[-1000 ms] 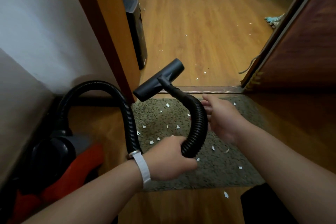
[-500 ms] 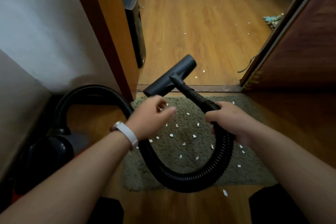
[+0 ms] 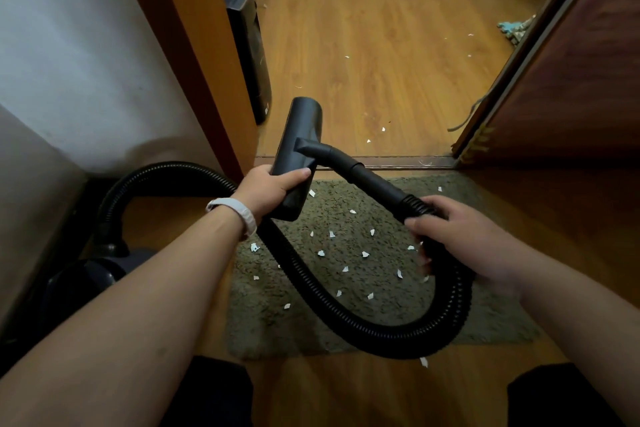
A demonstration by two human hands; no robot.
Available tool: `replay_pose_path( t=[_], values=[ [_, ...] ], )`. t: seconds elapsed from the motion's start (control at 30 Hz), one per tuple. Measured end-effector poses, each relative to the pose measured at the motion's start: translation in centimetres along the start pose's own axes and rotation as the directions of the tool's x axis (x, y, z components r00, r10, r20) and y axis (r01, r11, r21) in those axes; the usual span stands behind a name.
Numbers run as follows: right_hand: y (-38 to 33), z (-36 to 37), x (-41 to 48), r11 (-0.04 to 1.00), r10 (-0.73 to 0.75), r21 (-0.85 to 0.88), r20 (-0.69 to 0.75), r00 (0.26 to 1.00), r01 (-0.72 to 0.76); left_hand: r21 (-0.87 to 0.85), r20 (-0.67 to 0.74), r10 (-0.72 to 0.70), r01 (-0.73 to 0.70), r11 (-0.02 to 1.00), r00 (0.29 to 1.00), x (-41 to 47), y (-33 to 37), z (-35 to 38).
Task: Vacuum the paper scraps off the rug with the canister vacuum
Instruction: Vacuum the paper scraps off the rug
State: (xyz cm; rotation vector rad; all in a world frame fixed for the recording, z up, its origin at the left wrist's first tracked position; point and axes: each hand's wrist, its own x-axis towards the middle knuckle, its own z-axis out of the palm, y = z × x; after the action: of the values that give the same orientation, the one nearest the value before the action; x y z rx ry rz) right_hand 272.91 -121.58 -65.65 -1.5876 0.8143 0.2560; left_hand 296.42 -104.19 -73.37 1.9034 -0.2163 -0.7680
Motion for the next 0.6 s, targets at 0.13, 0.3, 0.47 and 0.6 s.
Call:
replay_pose_path(
  t=[0.13,0.3,0.47,0.6],
  values=[
    [1.7,1.6,1.0,0.995,0.093,-0.035,0.049,0.994,-0.091,-0.171,0.039,-0.048,0.054,0.984,0.998,0.4,0.8,1.2],
    [2.6,2.7,2.6,0.878,-0.042,-0.475,-0.190,0.981,-0.054,-0.228,0.055,-0.081,0.091,0.969,0.995,0.2,0.0,1.8],
    [2.8,2.8,3.1,0.924,-0.029,-0.382,-0.160,0.987,-0.035,0.027,0.079,-0.085,0.083,0.996,0.993,0.2,-1.8,1.3],
    [2.8,2.6,3.5,0.947,-0.013,-0.319,-0.153,0.988,-0.037,0.159,0.114,-0.111,0.092,0.983,0.987,-0.1,-2.6,0.6]
  ],
)
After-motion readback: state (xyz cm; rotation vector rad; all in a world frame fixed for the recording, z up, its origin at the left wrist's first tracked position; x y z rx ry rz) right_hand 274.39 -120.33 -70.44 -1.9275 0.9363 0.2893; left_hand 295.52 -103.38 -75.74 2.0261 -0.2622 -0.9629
